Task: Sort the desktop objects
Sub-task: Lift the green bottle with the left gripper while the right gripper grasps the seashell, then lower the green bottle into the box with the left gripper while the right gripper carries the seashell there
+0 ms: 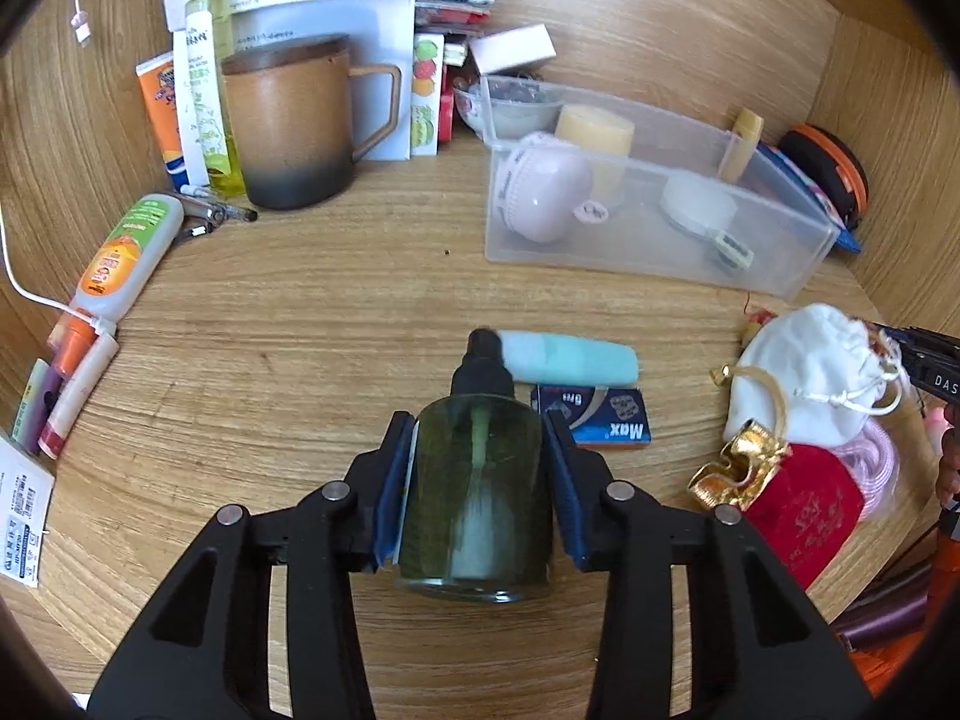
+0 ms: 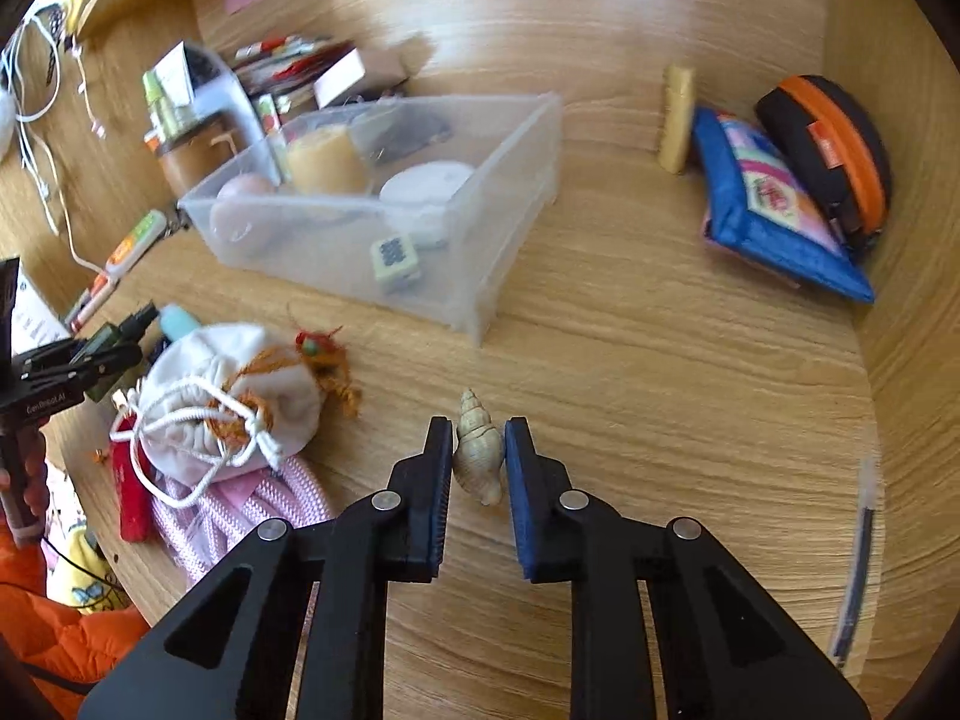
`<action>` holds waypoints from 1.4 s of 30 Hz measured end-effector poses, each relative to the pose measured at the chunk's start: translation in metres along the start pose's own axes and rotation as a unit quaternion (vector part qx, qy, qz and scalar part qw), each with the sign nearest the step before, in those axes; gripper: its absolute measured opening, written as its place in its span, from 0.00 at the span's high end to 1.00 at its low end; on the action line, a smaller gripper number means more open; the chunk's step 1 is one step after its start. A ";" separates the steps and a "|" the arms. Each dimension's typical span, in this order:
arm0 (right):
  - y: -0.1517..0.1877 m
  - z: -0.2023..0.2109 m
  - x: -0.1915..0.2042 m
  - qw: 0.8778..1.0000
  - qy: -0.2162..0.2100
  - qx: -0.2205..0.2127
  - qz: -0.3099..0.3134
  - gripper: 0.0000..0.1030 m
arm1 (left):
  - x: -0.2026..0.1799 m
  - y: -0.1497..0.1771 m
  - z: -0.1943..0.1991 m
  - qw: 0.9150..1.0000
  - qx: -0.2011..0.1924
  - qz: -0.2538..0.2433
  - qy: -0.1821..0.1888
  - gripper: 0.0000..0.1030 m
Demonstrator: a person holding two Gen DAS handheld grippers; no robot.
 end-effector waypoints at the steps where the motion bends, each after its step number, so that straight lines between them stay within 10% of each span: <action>1: -0.002 0.003 -0.001 1.000 0.001 -0.004 0.000 0.84 | 0.001 -0.002 0.003 1.000 -0.004 0.003 0.002 0.60; 42: -0.111 0.020 0.032 0.993 -0.048 -0.105 0.021 0.84 | -0.054 -0.142 0.006 0.989 -0.076 -0.026 0.121 0.60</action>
Point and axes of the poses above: each gripper's, at about its wrist camera, not at the fingertips, and z roughly against the way its jaws point, x to its left, y to its underside, the point moved 7 cm from there along -z, roughly the way its jaws point, and after that the axes turned 1 degree about -y, right-handed, at the moved point
